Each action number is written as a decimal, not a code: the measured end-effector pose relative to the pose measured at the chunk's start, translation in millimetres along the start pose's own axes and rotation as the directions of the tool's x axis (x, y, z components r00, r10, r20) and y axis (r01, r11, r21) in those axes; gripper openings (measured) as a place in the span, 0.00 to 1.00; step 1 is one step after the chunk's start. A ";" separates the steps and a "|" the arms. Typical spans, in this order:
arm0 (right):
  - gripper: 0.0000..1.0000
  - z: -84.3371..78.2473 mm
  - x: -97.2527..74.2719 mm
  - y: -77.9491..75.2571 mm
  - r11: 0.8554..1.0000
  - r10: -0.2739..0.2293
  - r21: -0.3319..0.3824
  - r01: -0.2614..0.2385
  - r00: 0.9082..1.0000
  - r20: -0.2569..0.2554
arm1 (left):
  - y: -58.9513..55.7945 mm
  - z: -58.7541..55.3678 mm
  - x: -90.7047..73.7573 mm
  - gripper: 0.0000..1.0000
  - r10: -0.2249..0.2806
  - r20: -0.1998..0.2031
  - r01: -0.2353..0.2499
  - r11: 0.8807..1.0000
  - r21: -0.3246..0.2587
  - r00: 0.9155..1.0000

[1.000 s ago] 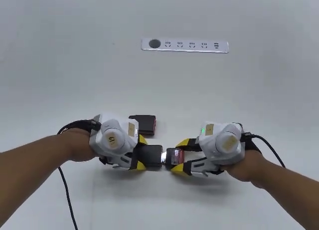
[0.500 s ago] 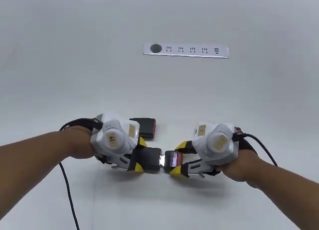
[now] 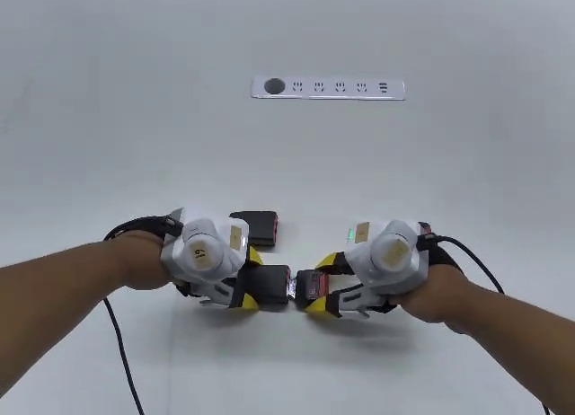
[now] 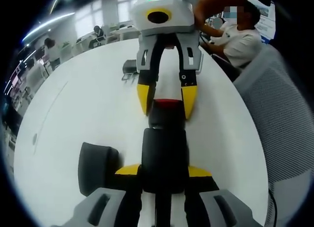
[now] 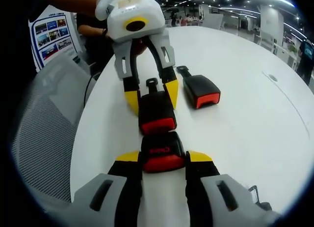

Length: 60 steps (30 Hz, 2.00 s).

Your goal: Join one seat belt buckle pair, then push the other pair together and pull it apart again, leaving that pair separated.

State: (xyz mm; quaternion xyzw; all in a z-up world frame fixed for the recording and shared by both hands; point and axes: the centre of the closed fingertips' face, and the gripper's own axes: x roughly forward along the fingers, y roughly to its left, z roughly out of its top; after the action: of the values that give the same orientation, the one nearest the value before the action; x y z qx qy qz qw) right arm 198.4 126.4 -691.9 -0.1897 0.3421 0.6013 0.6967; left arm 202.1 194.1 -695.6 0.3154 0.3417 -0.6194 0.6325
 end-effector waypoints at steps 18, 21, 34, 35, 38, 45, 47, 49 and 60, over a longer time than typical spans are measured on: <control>0.32 1.3 -2.0 -0.5 0.999 -0.025 -0.018 0.027 0.992 0.121 | 0.0 1.3 0.8 0.33 0.000 0.071 0.001 1.000 -0.011 0.997; 0.32 0.2 -1.7 1.1 0.999 -0.033 -0.029 0.037 0.991 0.127 | -1.5 1.7 1.1 0.33 0.004 0.088 -0.003 1.000 -0.008 0.996; 0.32 2.0 -4.7 3.7 0.999 -0.035 -0.022 0.040 0.982 0.188 | -2.7 3.7 0.9 0.33 -0.006 0.116 0.005 1.000 0.016 0.993; 0.32 2.7 -5.0 3.8 0.999 -0.035 -0.021 0.040 0.981 0.191 | -3.0 3.5 0.7 0.33 -0.006 0.119 0.004 1.000 0.015 0.993; 0.32 3.6 -6.0 4.4 0.999 -0.037 -0.024 0.043 0.978 0.204 | -2.7 5.2 0.7 0.33 -0.005 0.127 0.003 1.000 0.013 0.992; 0.32 4.4 -6.9 4.2 0.999 -0.036 -0.029 0.043 0.977 0.211 | -1.8 6.3 0.8 0.33 -0.019 0.124 0.016 1.000 0.023 0.992; 0.32 3.9 -7.0 3.7 0.999 -0.033 -0.028 0.040 0.976 0.215 | -2.4 7.6 0.5 0.33 -0.021 0.127 0.017 1.000 0.025 0.992; 0.32 4.2 -7.3 3.8 0.999 -0.033 -0.028 0.040 0.976 0.217 | -2.6 7.9 0.3 0.33 -0.022 0.128 0.019 0.999 0.026 0.991; 0.34 4.3 -7.7 4.0 1.000 -0.026 -0.005 0.028 0.974 0.223 | -3.2 11.6 0.9 0.34 -0.016 0.118 0.013 0.999 0.029 0.993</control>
State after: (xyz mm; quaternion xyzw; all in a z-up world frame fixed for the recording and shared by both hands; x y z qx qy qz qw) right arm 195.3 124.6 -682.9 -0.1286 0.2567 0.6107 0.7380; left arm 199.4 183.9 -689.6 0.2848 0.2970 -0.6463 0.6426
